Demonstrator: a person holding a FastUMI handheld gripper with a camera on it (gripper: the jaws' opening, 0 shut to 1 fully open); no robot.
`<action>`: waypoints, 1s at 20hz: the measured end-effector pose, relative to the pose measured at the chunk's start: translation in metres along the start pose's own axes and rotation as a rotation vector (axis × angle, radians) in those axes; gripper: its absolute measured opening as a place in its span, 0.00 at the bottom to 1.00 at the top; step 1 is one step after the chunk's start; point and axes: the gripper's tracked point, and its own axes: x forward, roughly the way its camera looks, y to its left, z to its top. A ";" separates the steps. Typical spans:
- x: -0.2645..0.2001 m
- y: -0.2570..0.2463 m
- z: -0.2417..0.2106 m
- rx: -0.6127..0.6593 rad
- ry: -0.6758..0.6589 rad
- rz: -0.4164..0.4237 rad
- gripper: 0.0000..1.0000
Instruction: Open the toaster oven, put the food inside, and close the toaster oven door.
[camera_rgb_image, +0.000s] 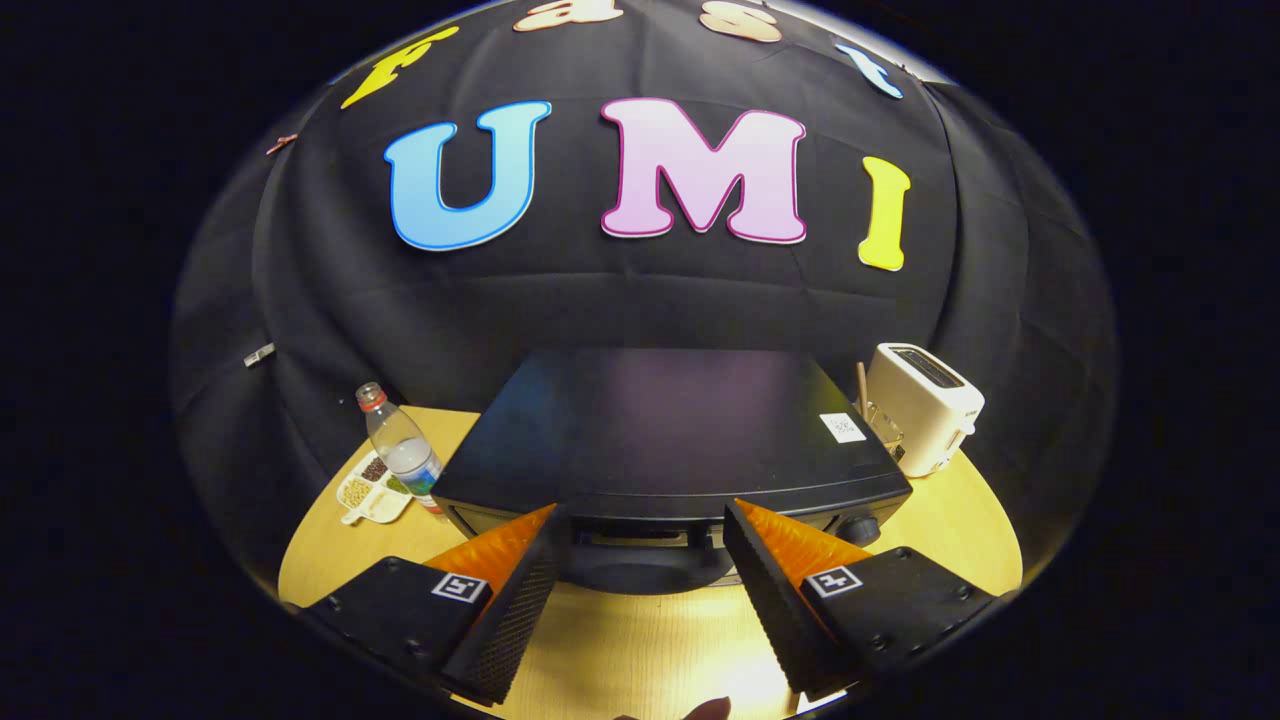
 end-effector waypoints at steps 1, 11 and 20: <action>0.003 0.001 -0.003 -0.002 0.007 -0.001 0.99; -0.015 0.000 -0.036 0.038 0.032 -0.032 1.00; -0.059 -0.003 -0.109 0.044 0.116 -0.023 0.99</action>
